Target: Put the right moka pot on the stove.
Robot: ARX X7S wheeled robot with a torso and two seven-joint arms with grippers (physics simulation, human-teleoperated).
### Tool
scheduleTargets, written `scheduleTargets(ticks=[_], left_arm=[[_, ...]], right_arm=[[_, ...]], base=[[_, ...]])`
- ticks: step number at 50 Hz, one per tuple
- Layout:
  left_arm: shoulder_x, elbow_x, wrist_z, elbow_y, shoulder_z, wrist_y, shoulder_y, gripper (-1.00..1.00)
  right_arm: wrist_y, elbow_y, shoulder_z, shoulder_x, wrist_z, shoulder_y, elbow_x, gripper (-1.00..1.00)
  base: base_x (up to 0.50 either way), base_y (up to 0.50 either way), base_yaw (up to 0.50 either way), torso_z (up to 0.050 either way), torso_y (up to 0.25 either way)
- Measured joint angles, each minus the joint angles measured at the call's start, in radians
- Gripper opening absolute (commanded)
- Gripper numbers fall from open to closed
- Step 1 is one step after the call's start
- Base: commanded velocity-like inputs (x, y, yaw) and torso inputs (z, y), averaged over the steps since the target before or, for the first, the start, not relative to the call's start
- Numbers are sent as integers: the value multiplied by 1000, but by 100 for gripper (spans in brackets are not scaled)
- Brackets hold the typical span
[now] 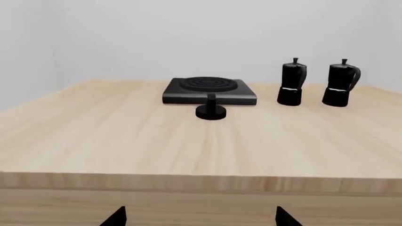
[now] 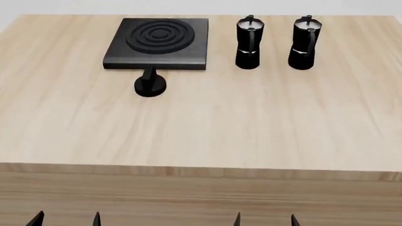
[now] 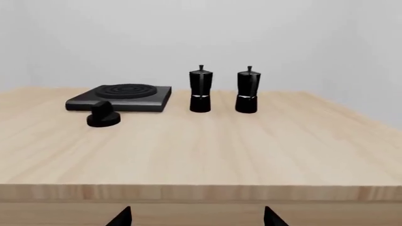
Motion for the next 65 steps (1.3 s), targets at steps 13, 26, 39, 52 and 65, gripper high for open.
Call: scheduleTargets(ticks=[13, 26, 39, 52, 65], left_arm=[[-14, -17, -13, -1, 16, 14, 0, 100], [-26, -23, -31, -5, 31, 26, 0, 100], [-36, -33, -44, -9, 43, 35, -2, 100], [-45, -41, -57, -9, 54, 38, -3, 100], [-53, -48, -69, -11, 65, 41, -5, 100]], right_arm=[[-11, 0, -17, 14, 27, 1, 0, 100], [-17, 2, -37, 27, 49, 4, -3, 100], [-25, 9, -54, 38, 68, 7, -5, 100], [-25, 12, -64, 46, 80, 9, 6, 100], [-24, 12, -75, 55, 92, 10, 11, 100]], base=[[0, 0, 0, 50, 0], [148, 0, 0, 4, 0], [207, 0, 0, 0, 0], [209, 0, 0, 0, 0], [207, 0, 0, 0, 0]])
